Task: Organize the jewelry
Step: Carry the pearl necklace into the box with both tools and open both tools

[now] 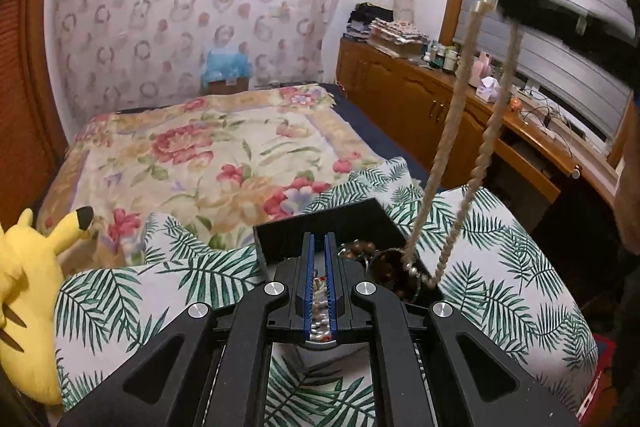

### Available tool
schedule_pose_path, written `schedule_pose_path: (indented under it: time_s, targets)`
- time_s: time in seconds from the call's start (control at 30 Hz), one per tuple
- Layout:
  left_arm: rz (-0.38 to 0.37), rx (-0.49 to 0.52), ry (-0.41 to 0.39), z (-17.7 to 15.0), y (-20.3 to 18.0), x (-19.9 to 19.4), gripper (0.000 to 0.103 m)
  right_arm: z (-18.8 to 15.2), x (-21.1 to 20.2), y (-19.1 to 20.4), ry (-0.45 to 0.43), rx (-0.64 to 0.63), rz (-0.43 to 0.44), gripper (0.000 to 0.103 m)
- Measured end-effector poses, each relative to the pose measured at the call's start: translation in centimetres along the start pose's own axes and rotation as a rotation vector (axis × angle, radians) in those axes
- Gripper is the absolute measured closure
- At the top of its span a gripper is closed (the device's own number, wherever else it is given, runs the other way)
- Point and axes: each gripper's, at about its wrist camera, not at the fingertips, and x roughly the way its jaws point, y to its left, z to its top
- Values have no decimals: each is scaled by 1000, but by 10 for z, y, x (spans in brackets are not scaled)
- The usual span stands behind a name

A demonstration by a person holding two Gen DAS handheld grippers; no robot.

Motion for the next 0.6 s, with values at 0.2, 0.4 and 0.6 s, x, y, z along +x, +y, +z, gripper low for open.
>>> schedule_pose_path:
  time_s: [0.2,0.4,0.6]
  targets:
    - [31,-16,-14,-6,7,-7,72,8,2,6,-4,-11,12,94]
    - [86,-14,-25,-12,10,-13,42,-23,34,3,95,27,37,94]
    - [130,-16,-15,-17,14,-12,27,-54,62,2,175,74,64,94]
